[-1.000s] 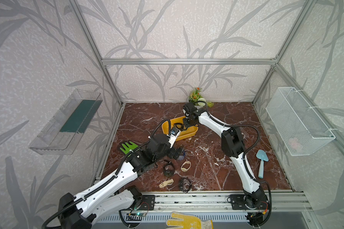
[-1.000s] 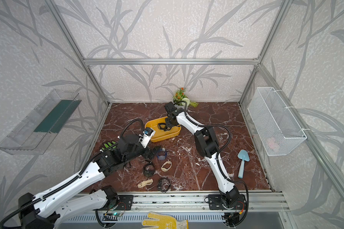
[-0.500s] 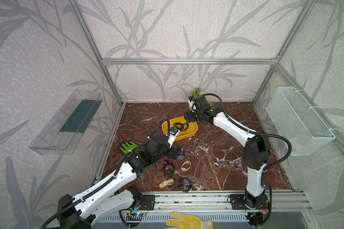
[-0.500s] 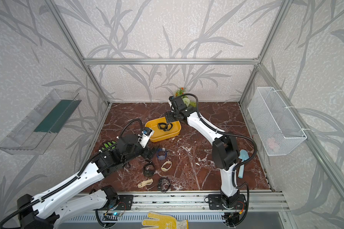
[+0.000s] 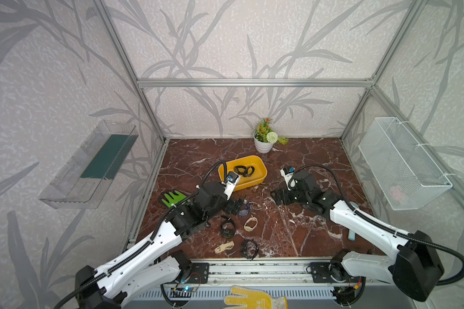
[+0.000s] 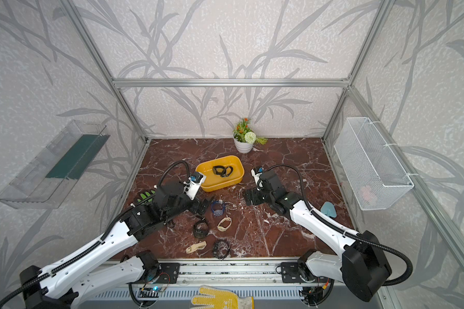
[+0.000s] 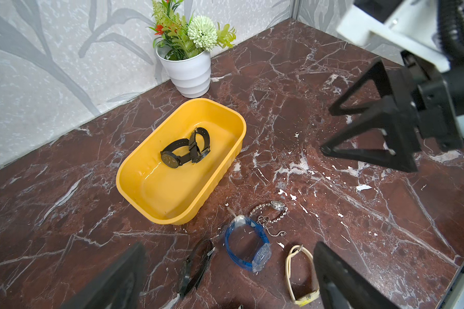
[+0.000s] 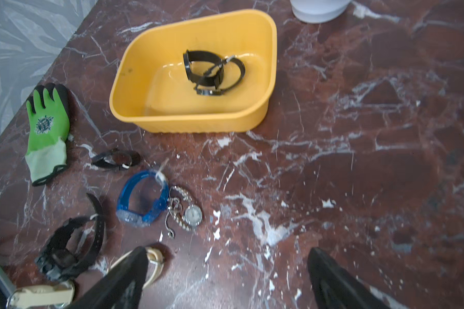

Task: Put the watch into the storage box
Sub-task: Pick up the watch at the center of the board.

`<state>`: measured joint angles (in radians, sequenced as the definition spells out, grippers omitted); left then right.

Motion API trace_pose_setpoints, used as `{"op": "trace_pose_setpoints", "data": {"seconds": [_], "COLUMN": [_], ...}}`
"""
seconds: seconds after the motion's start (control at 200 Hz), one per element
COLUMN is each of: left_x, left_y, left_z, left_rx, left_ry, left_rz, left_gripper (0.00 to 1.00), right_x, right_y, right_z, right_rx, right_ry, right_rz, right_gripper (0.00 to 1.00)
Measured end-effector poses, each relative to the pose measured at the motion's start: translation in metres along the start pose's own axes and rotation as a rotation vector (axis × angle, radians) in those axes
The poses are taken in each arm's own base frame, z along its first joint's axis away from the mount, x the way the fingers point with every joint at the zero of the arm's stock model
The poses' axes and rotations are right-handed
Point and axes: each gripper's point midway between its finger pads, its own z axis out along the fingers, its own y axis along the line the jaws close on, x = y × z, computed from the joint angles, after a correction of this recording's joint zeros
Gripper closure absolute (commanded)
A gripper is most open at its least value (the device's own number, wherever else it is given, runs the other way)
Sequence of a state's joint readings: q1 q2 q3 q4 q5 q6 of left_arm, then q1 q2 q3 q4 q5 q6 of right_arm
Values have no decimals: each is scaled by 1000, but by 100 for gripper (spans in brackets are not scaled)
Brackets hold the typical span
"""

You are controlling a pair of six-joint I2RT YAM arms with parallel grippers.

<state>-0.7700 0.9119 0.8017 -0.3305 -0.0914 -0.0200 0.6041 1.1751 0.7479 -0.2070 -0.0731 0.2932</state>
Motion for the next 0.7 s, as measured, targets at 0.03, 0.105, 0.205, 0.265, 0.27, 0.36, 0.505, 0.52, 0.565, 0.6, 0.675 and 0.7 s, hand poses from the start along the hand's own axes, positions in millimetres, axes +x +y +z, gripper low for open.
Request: {"op": "trace_pose_setpoints", "data": {"seconds": [0.03,0.105,0.205,0.265,0.27,0.36,0.505,0.52,0.565,0.6,0.675,0.7], "left_x": [0,1,5,9,10,19,49,53,66,77,94,99], "left_y": [0,0,-1,-3,-3,-8,-29,-32,-43,-53,-70,-75], "left_z": [0,0,1,2,2,2,4,4,3,2,-2,-4], "left_rx": [-2,-1,6,14,14,34,84,90,109,129,158,165], "left_ry": [1,3,20,41,42,81,160,172,208,237,279,291], "left_rz": [-7,-34,-83,-124,-125,-195,-267,-271,-275,-274,-275,-279], "left_gripper": [5,6,8,13,13,19,24,24,25,26,28,28], "right_x": [4,8,10,13,13,23,46,48,54,58,67,70], "right_y": [0,1,9,18,19,39,68,70,75,79,84,86], "right_z": [-4,-13,-24,-28,-28,-32,-33,-33,-33,-34,-35,-36], "right_rx": [-3,-13,-31,-46,-47,-80,-121,-123,-128,-131,-130,-130], "right_ry": [-7,-25,-51,-57,-58,-48,-2,3,15,23,42,49], "right_rz": [2,-1,-20,-42,-43,-94,-171,-174,-190,-202,-225,-232], "right_gripper": [1,1,1,1,1,1,1,1,1,1,1,1]}}
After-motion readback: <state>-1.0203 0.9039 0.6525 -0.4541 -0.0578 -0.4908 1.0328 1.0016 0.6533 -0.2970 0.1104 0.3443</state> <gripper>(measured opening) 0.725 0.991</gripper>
